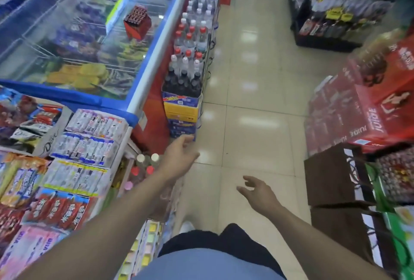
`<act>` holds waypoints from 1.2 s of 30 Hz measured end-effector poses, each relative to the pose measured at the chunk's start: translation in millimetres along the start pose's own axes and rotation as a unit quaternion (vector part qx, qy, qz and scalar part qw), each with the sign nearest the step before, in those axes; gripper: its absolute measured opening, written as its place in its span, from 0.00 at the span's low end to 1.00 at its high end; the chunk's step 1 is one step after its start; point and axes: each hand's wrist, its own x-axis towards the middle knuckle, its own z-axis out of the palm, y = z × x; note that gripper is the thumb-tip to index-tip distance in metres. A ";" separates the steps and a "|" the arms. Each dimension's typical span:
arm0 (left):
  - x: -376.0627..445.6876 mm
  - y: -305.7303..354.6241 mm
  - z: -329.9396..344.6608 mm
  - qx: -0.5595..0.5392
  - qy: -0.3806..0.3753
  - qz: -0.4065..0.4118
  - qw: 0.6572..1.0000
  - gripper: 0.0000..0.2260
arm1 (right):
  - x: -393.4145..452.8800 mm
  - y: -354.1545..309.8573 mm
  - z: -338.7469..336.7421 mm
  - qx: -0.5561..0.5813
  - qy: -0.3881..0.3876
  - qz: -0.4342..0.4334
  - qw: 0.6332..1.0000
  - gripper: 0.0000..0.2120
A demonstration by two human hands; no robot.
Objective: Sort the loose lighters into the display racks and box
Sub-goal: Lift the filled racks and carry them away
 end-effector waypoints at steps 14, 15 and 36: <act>161.8 66.7 36.6 0.005 0.027 -0.053 0.998 0.17 | 173.6 -67.7 -125.6 -0.052 -0.038 -0.031 0.997 0.26; 164.0 66.3 39.0 0.000 0.032 -0.065 0.997 0.17 | 186.3 -83.9 -134.8 -0.063 -0.041 -0.045 0.996 0.26; 319.2 26.9 -41.2 -0.073 0.170 -0.198 0.963 0.18 | 384.5 -377.4 -132.9 -0.152 -0.155 -0.237 0.947 0.17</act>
